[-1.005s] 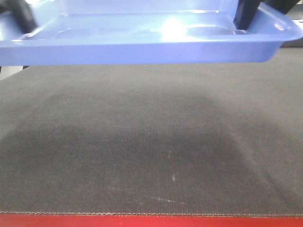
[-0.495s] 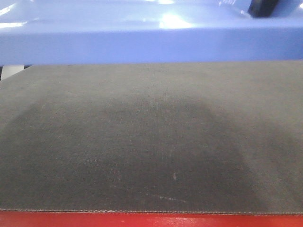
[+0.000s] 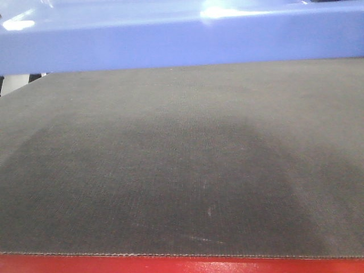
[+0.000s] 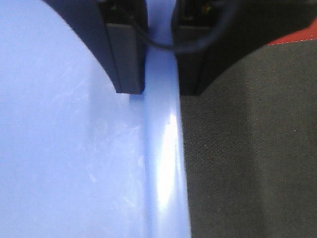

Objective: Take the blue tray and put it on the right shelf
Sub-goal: 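Hold the tray raised while the base drives to the shelving rack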

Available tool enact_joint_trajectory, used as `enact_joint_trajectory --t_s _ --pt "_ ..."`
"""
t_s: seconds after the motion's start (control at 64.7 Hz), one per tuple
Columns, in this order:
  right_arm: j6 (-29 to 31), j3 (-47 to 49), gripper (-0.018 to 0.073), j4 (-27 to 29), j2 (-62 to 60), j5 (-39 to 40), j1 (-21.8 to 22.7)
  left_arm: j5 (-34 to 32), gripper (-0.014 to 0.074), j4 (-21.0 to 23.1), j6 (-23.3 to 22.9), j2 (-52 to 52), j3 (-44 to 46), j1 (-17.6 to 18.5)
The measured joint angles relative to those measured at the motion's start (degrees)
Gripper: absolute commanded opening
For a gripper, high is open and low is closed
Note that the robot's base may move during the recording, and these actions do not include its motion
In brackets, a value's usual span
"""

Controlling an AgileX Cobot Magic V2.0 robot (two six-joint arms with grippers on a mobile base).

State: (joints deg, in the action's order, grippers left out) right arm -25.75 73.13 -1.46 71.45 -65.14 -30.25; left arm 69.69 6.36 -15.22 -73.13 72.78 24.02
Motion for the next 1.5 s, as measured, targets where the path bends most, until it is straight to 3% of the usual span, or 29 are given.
enact_joint_trajectory --t_s 1.5 --pt "0.0 0.0 0.0057 -0.2 0.0 -0.5 0.0 0.0 -0.0048 0.5 0.0 -0.8 0.0 0.0"
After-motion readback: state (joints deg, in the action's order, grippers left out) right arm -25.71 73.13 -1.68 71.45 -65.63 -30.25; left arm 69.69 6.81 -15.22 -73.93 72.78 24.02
